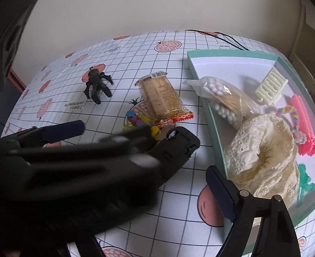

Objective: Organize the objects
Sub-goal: 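Close right tool on the black toy car while left tool grips the colourful block toy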

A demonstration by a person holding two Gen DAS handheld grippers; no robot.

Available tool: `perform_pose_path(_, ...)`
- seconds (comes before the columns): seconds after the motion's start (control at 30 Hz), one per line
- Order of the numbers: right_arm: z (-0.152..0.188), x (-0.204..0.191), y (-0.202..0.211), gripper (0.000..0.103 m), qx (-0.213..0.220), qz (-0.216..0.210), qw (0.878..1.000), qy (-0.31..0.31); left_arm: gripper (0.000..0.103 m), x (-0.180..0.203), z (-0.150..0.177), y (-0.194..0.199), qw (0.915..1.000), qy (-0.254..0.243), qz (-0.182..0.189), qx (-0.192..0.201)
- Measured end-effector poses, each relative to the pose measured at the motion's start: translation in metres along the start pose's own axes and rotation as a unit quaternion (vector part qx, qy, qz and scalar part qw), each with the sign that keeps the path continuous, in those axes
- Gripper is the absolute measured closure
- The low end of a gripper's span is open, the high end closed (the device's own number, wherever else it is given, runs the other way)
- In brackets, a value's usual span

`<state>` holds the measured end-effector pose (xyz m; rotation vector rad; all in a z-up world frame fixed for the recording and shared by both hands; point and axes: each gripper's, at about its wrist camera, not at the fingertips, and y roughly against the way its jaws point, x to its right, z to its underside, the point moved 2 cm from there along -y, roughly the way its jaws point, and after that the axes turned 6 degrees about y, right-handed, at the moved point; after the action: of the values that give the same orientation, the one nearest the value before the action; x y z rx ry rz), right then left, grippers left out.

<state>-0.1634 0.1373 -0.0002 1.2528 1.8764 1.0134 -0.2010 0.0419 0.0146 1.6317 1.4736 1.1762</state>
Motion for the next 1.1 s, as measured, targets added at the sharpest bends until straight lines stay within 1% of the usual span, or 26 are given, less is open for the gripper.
perform_pose_path(0.03,0.0,0.0,0.0,0.018,0.002,-0.002,1.0,-0.003,0.016,0.002,0.0,-0.001,0.9999,-0.009,-0.007,-0.001)
perform_pose_path(0.07,-0.001,0.001,-0.001,0.018,0.001,-0.005,1.0,-0.008,0.021,0.005,0.0,-0.002,0.9998,-0.017,-0.011,-0.003)
perform_pose_path(0.17,-0.002,0.002,-0.002,0.019,0.0,-0.003,1.0,-0.014,0.024,0.006,0.001,-0.006,0.9996,-0.023,-0.012,-0.009)
perform_pose_path(0.2,-0.002,0.003,-0.003,0.02,-0.001,-0.005,1.0,-0.016,0.031,0.007,0.001,-0.007,0.9996,-0.024,-0.011,-0.01)
perform_pose_path(0.27,-0.002,0.004,-0.004,0.021,-0.002,-0.006,1.0,-0.02,0.039,0.008,0.001,-0.008,0.9995,-0.027,-0.013,-0.012)
perform_pose_path(0.33,-0.002,0.004,-0.004,0.022,-0.001,-0.007,1.0,-0.022,0.041,0.008,0.001,-0.009,0.9995,-0.026,-0.011,-0.014)
perform_pose_path(0.43,-0.002,0.005,-0.003,0.024,-0.001,-0.008,1.0,-0.025,0.049,0.007,0.001,-0.007,0.9996,-0.023,-0.007,-0.012)
perform_pose_path(0.5,-0.002,0.007,-0.004,0.026,-0.002,-0.007,1.0,-0.031,0.058,0.006,0.001,-0.006,0.9997,-0.02,-0.004,-0.011)
perform_pose_path(0.57,-0.002,0.009,-0.005,0.032,-0.005,-0.003,0.999,-0.035,0.062,0.005,0.001,-0.006,0.9998,-0.017,-0.001,-0.011)
perform_pose_path(0.63,-0.001,0.01,-0.007,0.034,-0.009,-0.003,0.999,-0.039,0.065,0.005,0.001,-0.005,0.9998,-0.015,-0.001,-0.009)
perform_pose_path(0.7,-0.001,0.011,-0.008,0.041,-0.012,-0.002,0.999,-0.041,0.071,0.004,0.001,-0.004,0.9999,-0.013,-0.002,-0.008)
perform_pose_path(0.73,-0.001,0.011,-0.009,0.046,-0.013,-0.001,0.999,-0.043,0.072,0.004,0.001,-0.004,0.9999,-0.012,-0.003,-0.008)
perform_pose_path(0.8,-0.001,0.011,-0.009,0.049,-0.015,-0.002,0.999,-0.044,0.072,0.001,0.001,-0.004,0.9999,-0.009,-0.004,-0.007)
perform_pose_path(0.87,-0.001,0.01,-0.009,0.056,-0.015,0.0,0.999,-0.043,0.073,0.001,0.0,-0.006,0.9999,-0.007,-0.007,-0.007)
perform_pose_path(0.93,-0.001,0.011,-0.008,0.061,-0.017,-0.001,0.999,-0.042,0.074,-0.002,0.0,-0.006,1.0,-0.004,-0.006,-0.007)
perform_pose_path(1.03,0.0,0.013,-0.007,0.064,-0.02,-0.001,0.999,-0.046,0.077,-0.005,0.0,-0.004,1.0,-0.003,-0.005,-0.004)
perform_pose_path(1.1,0.0,0.013,-0.007,0.064,-0.023,-0.002,0.999,-0.044,0.081,-0.005,0.0,-0.003,1.0,-0.005,-0.005,-0.002)
